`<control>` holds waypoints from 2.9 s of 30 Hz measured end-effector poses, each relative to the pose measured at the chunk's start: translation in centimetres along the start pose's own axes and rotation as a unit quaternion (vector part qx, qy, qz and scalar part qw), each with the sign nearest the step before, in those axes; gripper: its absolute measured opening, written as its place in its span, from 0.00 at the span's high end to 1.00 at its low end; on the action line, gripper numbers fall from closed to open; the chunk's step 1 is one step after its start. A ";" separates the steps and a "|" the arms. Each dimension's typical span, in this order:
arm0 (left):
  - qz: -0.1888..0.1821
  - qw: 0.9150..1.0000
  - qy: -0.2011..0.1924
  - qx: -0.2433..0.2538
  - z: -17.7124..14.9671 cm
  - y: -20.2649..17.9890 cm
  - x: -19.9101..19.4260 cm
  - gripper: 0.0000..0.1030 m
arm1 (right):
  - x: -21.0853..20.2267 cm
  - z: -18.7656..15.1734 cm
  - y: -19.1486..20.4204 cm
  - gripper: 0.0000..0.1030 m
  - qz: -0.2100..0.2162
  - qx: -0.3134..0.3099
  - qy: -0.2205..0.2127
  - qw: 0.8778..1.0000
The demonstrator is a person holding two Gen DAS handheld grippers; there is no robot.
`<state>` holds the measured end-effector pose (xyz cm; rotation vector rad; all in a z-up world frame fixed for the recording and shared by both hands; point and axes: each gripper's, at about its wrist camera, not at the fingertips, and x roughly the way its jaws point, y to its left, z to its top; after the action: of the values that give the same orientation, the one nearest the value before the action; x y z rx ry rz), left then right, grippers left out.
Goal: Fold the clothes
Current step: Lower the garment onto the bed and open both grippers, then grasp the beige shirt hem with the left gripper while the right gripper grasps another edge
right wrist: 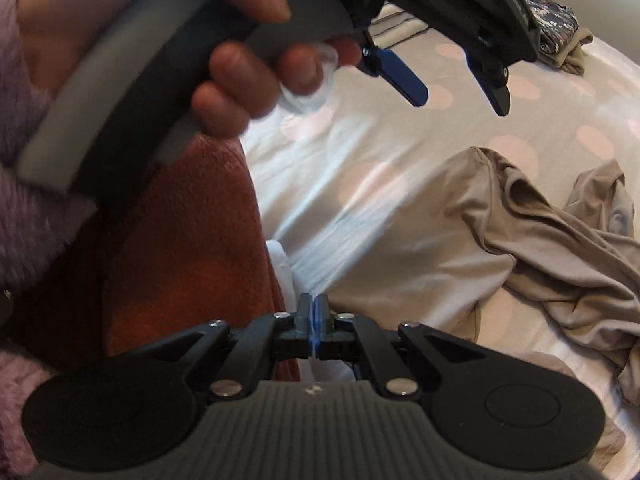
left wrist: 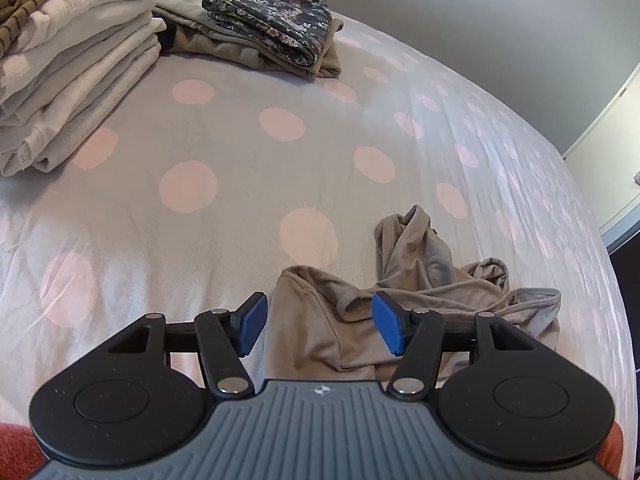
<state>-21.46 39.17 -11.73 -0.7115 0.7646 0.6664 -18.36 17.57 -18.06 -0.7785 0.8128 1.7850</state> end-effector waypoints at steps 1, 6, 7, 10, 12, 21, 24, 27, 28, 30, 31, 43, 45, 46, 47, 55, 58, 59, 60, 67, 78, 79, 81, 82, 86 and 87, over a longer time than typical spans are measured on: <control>0.000 1.000 0.000 0.007 0.1 0.0 0.0 0.45 | -0.3 -0.1 -0.3 0.91 -0.005 0.006 -0.005 1.000; -0.012 0.997 0.006 0.072 1.0 -0.9 0.0 0.46 | -3.2 -0.7 -2.5 0.56 -0.066 0.013 -0.031 0.997; -0.014 0.996 0.008 0.088 1.3 -1.2 0.0 0.46 | -3.9 -0.9 -3.3 0.55 -0.079 0.019 -0.034 0.996; -0.013 0.991 0.015 0.133 2.1 -2.0 0.5 0.46 | -5.9 -1.8 -6.0 0.40 -0.123 0.036 -0.044 0.991; -0.010 0.986 0.020 0.165 2.7 -2.4 1.1 0.47 | -7.2 -2.5 -7.8 0.36 -0.151 0.046 -0.050 0.986; 0.006 0.921 0.060 0.385 1.0 -4.0 5.8 0.47 | -11.1 -4.9 -14.9 0.24 -0.243 0.033 -0.030 0.969; 0.017 0.891 0.069 0.448 -0.3 -4.4 7.6 0.47 | -11.6 -5.5 -16.7 0.24 -0.263 0.018 -0.024 0.964; 0.026 0.870 0.078 0.487 -1.4 -4.7 9.4 0.48 | -11.9 -5.8 -18.4 0.25 -0.287 -0.011 -0.013 0.958; 0.030 0.866 0.082 0.493 -1.5 -4.8 10.0 0.49 | -12.1 -5.7 -19.2 0.25 -0.293 -0.013 -0.008 0.956; 0.029 0.865 0.091 0.492 -1.2 -4.7 11.0 0.52 | -12.6 -5.7 -20.9 0.33 -0.296 -0.008 -0.004 0.955; 0.025 0.868 0.092 0.487 -1.1 -4.6 11.3 0.52 | -12.9 -5.6 -21.8 0.37 -0.295 -0.001 -0.004 0.956; 0.014 0.911 0.083 0.405 0.0 -3.3 12.9 0.61 | -10.5 -3.9 -26.0 0.55 -0.243 0.014 -0.006 0.970; 0.017 0.910 0.080 0.406 -0.1 -3.4 12.8 0.61 | -9.2 -4.1 -25.1 0.64 -0.220 -0.003 0.008 0.975; 0.017 0.910 0.079 0.406 -0.1 -3.4 12.9 0.61 | -8.7 -4.2 -24.5 0.67 -0.206 -0.008 0.015 0.978; 0.017 0.910 0.078 0.407 -0.1 -3.5 12.9 0.61 | -8.1 -4.4 -24.0 0.74 -0.189 -0.012 0.021 0.982; 0.015 0.913 0.072 0.401 -0.1 -3.6 13.4 0.61 | -5.2 -5.0 -19.3 0.90 -0.093 -0.046 0.086 0.991; 0.012 0.915 0.071 0.397 0.0 -3.4 13.5 0.61 | -6.2 -4.9 -18.7 0.90 -0.103 -0.070 0.099 0.987; 0.010 0.916 0.072 0.395 0.0 -3.4 13.5 0.61 | -6.9 -4.7 -18.9 0.90 -0.111 -0.076 0.100 0.986; 0.009 0.916 0.073 0.395 0.1 -3.3 13.5 0.61 | -7.6 -4.4 -19.1 0.90 -0.123 -0.084 0.103 0.983; 0.011 0.908 0.079 0.412 0.1 -3.6 13.6 0.61 | -10.2 -1.8 -22.4 0.88 -0.192 -0.141 0.138 0.961; -0.005 0.908 0.084 0.411 0.2 -3.3 14.3 0.61 | -5.8 1.3 -26.6 0.79 -0.172 -0.210 0.221 0.937; -0.007 0.909 0.084 0.409 0.3 -3.2 14.3 0.61 | -5.3 1.3 -26.9 0.79 -0.165 -0.216 0.233 0.934; -0.013 0.911 0.084 0.404 0.3 -3.0 14.3 0.61 | -4.5 0.7 -27.4 0.79 -0.156 -0.222 0.253 0.929; -0.016 0.912 0.084 0.402 0.3 -2.9 14.3 0.61 | -4.2 0.5 -27.6 0.79 -0.152 -0.221 0.259 0.928; -0.025 0.915 0.084 0.394 0.4 -2.7 14.4 0.61 | -4.3 -0.3 -28.2 0.92 -0.138 -0.202 0.260 0.934; -0.025 0.915 0.083 0.394 0.4 -2.7 14.5 0.61 | -4.6 -0.4 -28.1 0.95 -0.136 -0.199 0.257 0.936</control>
<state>-11.34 41.83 -22.09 -0.0411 1.0728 0.2023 9.58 23.01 -19.57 -1.5933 0.6288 1.5246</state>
